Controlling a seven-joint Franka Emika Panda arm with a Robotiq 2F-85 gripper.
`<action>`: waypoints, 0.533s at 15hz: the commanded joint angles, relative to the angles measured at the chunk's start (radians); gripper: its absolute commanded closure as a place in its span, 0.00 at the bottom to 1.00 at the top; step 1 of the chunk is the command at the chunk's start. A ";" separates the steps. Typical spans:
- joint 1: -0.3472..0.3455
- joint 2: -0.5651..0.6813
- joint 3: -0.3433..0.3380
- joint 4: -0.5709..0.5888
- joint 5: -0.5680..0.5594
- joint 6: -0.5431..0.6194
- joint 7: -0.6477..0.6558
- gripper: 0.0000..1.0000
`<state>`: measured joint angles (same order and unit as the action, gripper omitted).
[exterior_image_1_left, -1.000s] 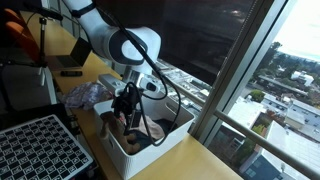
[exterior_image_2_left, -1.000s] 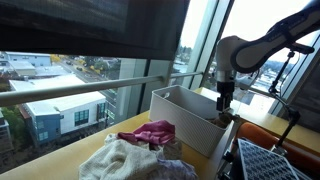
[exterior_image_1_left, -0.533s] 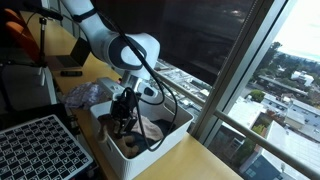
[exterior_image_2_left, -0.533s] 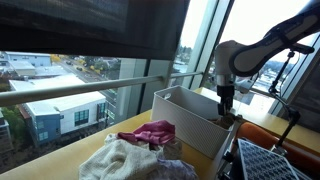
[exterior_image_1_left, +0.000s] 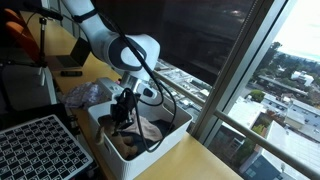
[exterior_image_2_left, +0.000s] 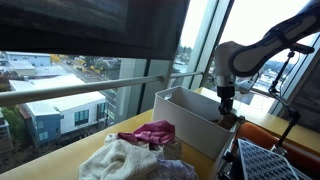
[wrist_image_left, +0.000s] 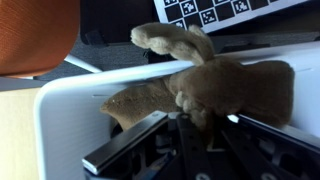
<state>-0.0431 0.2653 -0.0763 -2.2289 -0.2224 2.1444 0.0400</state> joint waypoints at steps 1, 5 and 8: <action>0.004 -0.041 0.011 0.021 0.023 -0.053 -0.018 0.98; 0.021 -0.096 0.028 0.086 0.021 -0.118 -0.016 0.98; 0.043 -0.153 0.053 0.158 0.024 -0.183 -0.014 0.98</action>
<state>-0.0208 0.1813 -0.0464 -2.1306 -0.2210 2.0427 0.0394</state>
